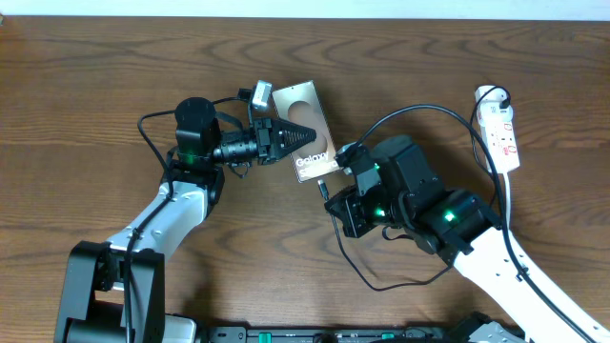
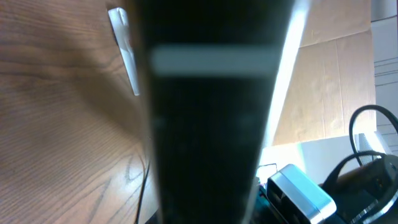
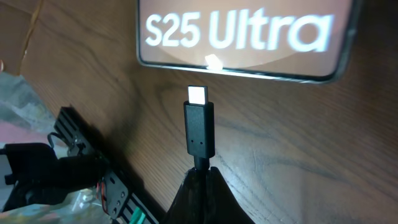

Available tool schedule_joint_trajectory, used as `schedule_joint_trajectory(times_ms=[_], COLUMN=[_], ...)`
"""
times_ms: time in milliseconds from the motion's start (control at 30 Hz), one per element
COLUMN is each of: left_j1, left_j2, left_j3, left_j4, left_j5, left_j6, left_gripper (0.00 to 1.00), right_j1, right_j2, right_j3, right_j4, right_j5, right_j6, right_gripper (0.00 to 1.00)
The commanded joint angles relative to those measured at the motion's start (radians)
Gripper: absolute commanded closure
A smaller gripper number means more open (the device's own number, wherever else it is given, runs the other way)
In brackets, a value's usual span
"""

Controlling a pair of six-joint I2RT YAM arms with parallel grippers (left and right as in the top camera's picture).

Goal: Plug charger to phone and switch on socket

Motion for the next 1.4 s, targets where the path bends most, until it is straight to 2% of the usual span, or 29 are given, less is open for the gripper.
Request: schedule_joint_trajectory(times_ms=[0,1367], left_j1=[0.002,0.002], left_j2=[-0.01,-0.01], left_j3=[0.018,0.018], left_j4=[0.012,0.012], left_j5=[0.031,0.032], left_j6=[0.025,0.024], left_gripper=[0.93,0.93], right_j1=[0.013,0.013], right_j2=[-0.008,0.003], right_j3=[0.013,0.013], right_j4=[0.0,0.006], right_j5=[0.026,0.07], right_j6=[-0.003,0.019], right_gripper=[0.99,0.99])
